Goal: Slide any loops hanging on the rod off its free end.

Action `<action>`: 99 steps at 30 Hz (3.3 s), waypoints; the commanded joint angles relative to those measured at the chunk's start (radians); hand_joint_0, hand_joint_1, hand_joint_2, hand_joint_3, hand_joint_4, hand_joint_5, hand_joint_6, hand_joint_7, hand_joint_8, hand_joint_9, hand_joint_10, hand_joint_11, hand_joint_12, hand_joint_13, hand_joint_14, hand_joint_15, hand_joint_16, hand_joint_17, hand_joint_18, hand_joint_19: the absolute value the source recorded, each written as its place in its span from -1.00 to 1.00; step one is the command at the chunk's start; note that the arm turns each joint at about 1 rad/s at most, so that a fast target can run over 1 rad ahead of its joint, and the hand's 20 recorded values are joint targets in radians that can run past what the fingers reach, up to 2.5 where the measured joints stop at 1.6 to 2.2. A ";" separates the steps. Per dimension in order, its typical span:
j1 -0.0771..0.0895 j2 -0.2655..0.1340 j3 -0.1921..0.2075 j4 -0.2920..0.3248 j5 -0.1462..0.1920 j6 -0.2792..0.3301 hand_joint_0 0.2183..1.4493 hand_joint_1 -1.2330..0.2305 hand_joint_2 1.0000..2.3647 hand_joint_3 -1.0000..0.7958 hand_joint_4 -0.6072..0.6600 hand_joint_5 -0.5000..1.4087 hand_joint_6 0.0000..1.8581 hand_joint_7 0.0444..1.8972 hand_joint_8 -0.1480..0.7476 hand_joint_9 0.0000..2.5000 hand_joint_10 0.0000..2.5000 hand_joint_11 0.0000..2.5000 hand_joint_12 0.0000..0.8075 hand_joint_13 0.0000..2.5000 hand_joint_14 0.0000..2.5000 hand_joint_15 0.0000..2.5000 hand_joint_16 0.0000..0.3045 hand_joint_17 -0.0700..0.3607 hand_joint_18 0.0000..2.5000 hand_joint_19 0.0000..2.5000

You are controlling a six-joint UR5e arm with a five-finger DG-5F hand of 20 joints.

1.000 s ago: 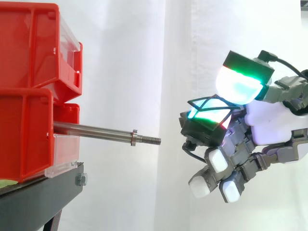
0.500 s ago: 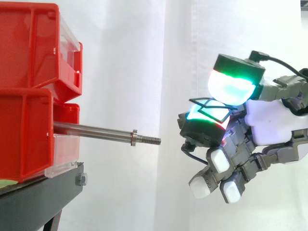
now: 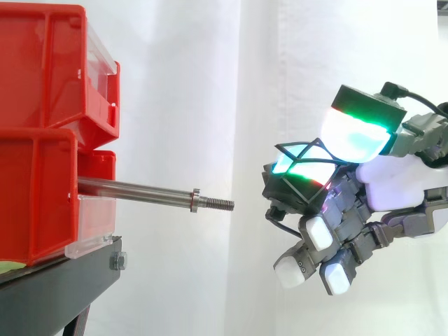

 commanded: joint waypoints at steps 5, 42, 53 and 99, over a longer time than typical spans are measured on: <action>0.000 0.000 0.000 0.000 0.000 0.000 -0.39 -0.17 -1.00 -0.44 0.22 -0.64 -0.19 0.24 -0.01 -0.28 -0.99 -0.68 -0.24 -0.47 -1.00 -0.95 -0.70 -0.19 -0.41 -0.68; 0.000 0.002 0.000 0.000 0.000 0.000 -0.46 -0.06 -1.00 -0.43 0.19 -0.62 -0.21 0.27 0.02 -0.26 -0.99 -0.70 -0.22 -0.47 -1.00 -0.93 -0.68 -0.17 -0.41 -0.66; 0.000 0.002 0.000 0.000 0.002 0.000 -0.38 -0.11 -0.99 -0.32 0.08 -0.58 -0.22 0.32 -0.01 -0.19 -0.99 -0.69 -0.27 -0.42 -1.00 -0.94 -0.70 -0.19 -0.37 -0.65; 0.014 0.000 -0.079 0.110 0.012 -0.696 -0.40 -0.29 -0.97 -0.10 -0.27 -0.61 -0.21 0.32 -0.10 0.01 -0.98 -0.35 -0.25 -0.42 -1.00 -0.92 -0.70 -0.20 -0.37 -0.68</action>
